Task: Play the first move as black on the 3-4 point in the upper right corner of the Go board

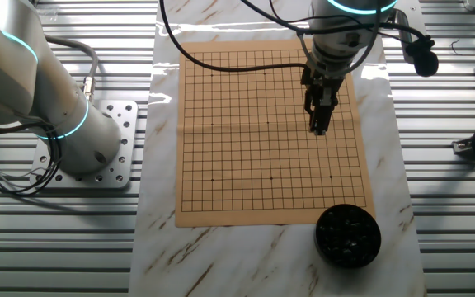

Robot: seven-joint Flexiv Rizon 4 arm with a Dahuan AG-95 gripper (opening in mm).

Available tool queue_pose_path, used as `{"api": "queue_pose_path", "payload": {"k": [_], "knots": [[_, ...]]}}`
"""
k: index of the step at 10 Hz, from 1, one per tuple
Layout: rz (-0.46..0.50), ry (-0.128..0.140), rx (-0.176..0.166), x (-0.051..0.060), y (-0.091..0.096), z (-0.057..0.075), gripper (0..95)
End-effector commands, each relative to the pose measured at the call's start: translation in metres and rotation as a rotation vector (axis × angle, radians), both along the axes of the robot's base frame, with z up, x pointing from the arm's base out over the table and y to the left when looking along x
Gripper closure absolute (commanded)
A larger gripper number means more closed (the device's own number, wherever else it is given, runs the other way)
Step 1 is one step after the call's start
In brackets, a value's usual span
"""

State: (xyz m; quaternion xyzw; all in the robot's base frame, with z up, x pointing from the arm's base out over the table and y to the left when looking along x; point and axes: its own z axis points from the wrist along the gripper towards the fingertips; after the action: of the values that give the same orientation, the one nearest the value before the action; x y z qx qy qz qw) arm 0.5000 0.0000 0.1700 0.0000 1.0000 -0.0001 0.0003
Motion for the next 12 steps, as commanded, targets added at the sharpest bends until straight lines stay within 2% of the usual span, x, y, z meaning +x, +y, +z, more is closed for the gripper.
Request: {"api": "queue_pose_path", "payload": {"k": [1, 2, 3, 12], "knots": [[0.022, -0.022, 0.021, 0.0000, 0.0000, 0.0000, 0.0], [0.015, -0.021, 0.038, -0.0001, 0.0001, 0.0002, 95.0], [0.010, -0.021, 0.049, -0.0001, 0.0002, 0.0006, 95.0], [0.014, -0.022, 0.020, 0.0000, 0.0003, 0.0009, 95.0]]}}
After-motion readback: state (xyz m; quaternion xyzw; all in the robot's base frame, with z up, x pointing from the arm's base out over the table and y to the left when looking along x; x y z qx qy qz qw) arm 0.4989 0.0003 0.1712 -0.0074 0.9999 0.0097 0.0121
